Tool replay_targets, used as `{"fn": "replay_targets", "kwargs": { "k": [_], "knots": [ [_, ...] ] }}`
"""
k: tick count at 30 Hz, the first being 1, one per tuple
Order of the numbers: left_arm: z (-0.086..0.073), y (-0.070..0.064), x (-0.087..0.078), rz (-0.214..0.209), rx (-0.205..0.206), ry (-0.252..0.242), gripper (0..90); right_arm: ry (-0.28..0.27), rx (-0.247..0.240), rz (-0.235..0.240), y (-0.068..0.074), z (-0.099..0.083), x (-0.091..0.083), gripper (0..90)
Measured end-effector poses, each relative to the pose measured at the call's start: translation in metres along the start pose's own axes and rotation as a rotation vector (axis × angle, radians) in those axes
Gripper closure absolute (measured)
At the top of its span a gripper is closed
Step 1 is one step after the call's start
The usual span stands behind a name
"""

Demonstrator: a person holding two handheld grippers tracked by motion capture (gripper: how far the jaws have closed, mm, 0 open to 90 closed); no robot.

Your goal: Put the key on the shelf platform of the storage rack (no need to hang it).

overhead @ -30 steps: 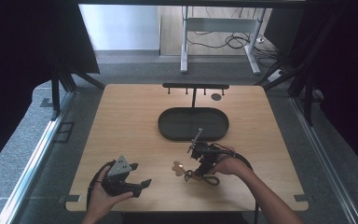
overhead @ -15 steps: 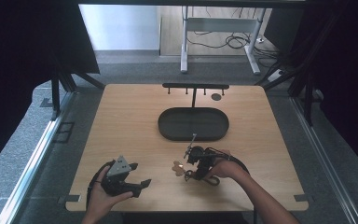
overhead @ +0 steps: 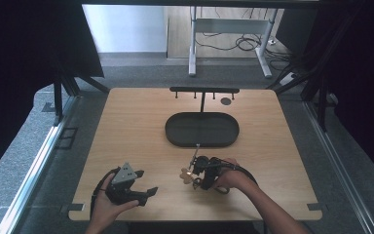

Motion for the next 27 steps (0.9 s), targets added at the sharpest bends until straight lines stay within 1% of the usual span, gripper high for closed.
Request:
{"fn": "replay_targets", "kwargs": {
  "k": [6,19,21,24,26,27],
  "knots": [
    [0.000,0.000,0.000,0.000,0.001,0.000,22.5,0.004,0.003,0.001,0.000,0.000,-0.001,64.7],
    [0.001,-0.001,0.000,0.002,0.004,0.000,22.5,0.000,0.010,0.004,-0.001,-0.001,-0.001,66.3],
    [0.001,-0.001,0.000,0.002,0.003,0.001,22.6,-0.011,0.022,0.014,-0.003,-0.002,-0.002,66.6],
    [0.000,0.000,0.000,0.004,0.000,0.002,22.6,-0.043,0.043,0.043,-0.007,-0.004,-0.009,66.7],
    [0.000,0.000,0.000,0.003,0.001,0.001,22.6,-0.065,0.052,0.056,-0.010,-0.006,-0.015,66.7],
    [0.000,0.000,0.000,0.003,0.002,0.001,22.6,-0.065,0.052,0.056,-0.010,-0.006,-0.015,66.7]
  ]
}}
Point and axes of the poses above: each handheld gripper's, and its own axes: x roughly forward along the jaws, z roughly out of its top, y roughly to its left, the point moved 2 cm from there along x, roughly forward along the jaws, and after that the axes turned 9 degrees about -z, right-handed, at the moved point
